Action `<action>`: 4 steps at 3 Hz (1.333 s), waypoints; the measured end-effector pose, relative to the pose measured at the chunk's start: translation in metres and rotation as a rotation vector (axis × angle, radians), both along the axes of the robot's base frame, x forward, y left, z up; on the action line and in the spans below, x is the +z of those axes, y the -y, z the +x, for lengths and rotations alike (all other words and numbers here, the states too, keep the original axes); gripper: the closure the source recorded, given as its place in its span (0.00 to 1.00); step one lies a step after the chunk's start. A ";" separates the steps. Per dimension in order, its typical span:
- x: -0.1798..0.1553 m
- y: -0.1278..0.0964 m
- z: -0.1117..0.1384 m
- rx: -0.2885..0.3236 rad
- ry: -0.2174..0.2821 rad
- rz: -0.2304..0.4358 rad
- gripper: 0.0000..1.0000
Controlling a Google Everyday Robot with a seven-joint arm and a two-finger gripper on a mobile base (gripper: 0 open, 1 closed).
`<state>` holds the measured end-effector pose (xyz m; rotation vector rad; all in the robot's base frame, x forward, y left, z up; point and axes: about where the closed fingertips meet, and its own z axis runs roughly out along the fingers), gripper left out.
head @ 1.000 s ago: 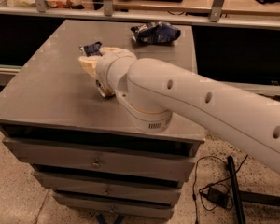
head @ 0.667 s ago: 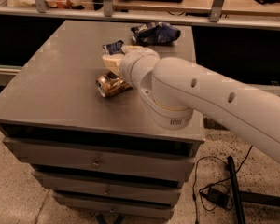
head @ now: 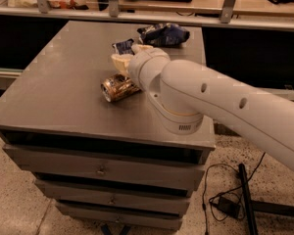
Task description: Move rxbar blueberry near blue chip bag
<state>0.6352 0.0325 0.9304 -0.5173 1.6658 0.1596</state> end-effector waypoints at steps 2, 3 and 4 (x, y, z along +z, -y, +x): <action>0.008 0.060 0.031 -0.201 0.093 -0.076 1.00; 0.005 0.093 0.036 -0.284 0.097 -0.102 1.00; -0.002 0.116 0.042 -0.329 0.088 -0.105 1.00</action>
Offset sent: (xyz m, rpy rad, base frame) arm 0.0450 -0.1011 0.0078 -0.1233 -0.1354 -0.3328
